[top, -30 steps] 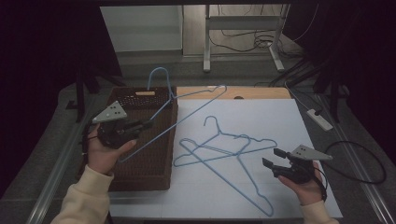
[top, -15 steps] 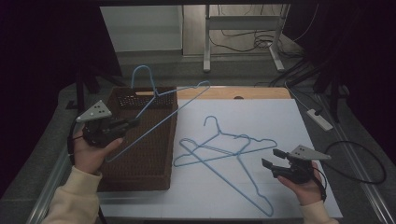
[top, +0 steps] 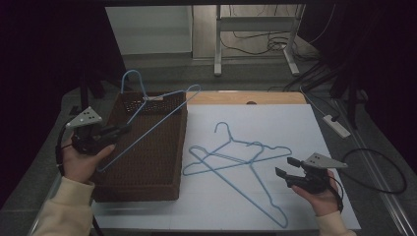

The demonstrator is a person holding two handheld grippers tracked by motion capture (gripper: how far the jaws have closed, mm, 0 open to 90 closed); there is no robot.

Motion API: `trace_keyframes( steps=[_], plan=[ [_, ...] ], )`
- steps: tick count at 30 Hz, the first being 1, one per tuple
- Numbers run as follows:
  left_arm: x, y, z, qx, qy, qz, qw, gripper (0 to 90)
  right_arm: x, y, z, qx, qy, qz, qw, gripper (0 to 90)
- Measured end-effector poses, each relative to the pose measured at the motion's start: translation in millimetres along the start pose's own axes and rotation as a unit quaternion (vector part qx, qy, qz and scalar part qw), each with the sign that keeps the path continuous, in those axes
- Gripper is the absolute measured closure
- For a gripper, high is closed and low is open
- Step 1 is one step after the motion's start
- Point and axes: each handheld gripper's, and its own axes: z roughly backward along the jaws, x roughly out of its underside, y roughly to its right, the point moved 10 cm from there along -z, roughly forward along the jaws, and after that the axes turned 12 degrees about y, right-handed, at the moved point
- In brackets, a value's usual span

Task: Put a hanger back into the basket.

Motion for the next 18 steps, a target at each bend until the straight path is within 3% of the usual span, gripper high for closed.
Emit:
trace_keyframes(
  steps=[10, 18],
  plan=[
    [14.4, -23.7, 8.6, -0.033, -0.014, 0.006, 0.9993, 86.4, 1.7, -0.3, -1.0, 0.0, -0.004, -0.001, 1.0, 37.0],
    [20.3, -31.6, 15.8, -0.04, -0.017, 0.01, 0.999, 86.4, 2.3, 0.3, -1.1, 0.0, -0.005, -0.001, 1.0, 36.9]
  ],
)
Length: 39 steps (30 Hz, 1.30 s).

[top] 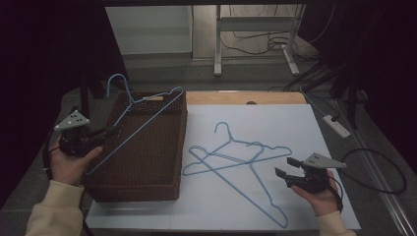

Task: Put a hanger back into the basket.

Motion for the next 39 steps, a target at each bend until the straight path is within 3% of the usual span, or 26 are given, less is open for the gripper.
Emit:
trace_keyframes(
  steps=[9, 28, 39],
  plan=[
    [12.4, -1.7, -8.0, -0.002, -0.02, -0.004, 0.9998, 86.3, 1.3, -1.1, -1.2, -0.001, -0.004, 0.001, 1.0, 36.7],
    [41.3, -2.3, -43.1, -0.007, -0.07, -0.006, 0.9975, 86.3, 2.5, -1.2, -1.9, -0.002, -0.007, 0.001, 1.0, 36.5],
    [58.2, -3.4, -59.9, -0.018, -0.112, -0.022, 0.9933, 86.3, 3.2, -0.8, -1.7, -0.002, -0.009, 0.002, 1.0, 36.4]
  ],
)
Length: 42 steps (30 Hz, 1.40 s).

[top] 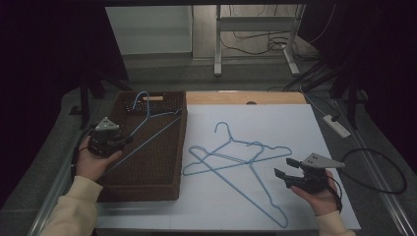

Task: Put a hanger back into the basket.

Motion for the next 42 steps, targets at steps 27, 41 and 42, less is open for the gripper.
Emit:
trace_keyframes(
  steps=[27, 41, 42],
  plan=[
    [35.3, -20.5, -15.2, -0.048, -0.113, 0.039, 0.9916, 85.6, 2.3, -1.0, -1.9, -0.004, -0.006, 0.001, 1.0, 36.2],
    [8.7, -16.4, -0.1, -0.065, -0.04, 0.01, 0.997, 46.9, 2.8, -0.7, -1.7, -0.003, -0.007, -0.001, 1.0, 36.1],
    [3.9, -12.2, 3.9, -0.056, -0.027, 0.01, 0.998, 44.8, 2.8, -0.8, -1.8, -0.003, -0.007, -0.001, 1.0, 36.0]
  ],
)
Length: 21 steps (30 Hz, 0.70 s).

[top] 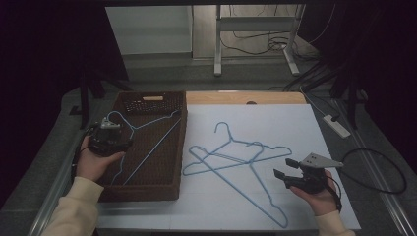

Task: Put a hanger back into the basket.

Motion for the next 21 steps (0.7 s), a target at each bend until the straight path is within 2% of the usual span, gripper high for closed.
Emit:
trace_keyframes(
  steps=[3, 7, 11, 17, 21],
  plan=[
    [-12.8, 13.7, 14.7, 0.026, 0.042, 0.001, 0.9988, 41.6, -0.1, -0.3, -0.4, -0.001, 0.0, -0.001, 1.0, 35.9],
    [-21.3, 33.0, 28.4, 0.058, 0.079, -0.005, 0.9952, 38.7, 0.0, -0.3, -1.3, -0.003, -0.002, -0.001, 1.0, 35.7],
    [-22.8, 49.7, 35.6, 0.081, 0.1, -0.009, 0.9916, 37.9, -0.1, 0.2, -1.9, -0.004, -0.003, -0.003, 1.0, 35.6],
    [-23.8, 72.2, 42.2, 0.111, 0.124, -0.003, 0.986, 37.6, 2.7, 1.1, -2.8, 0.003, -0.016, 0.002, 0.9999, 35.6],
    [-24.3, 91.8, 45.8, 0.136, 0.14, -0.004, 0.9808, 37.6, 2.4, -0.1, -2.8, 0.005, -0.019, 0.007, 0.9998, 35.6]
  ],
)
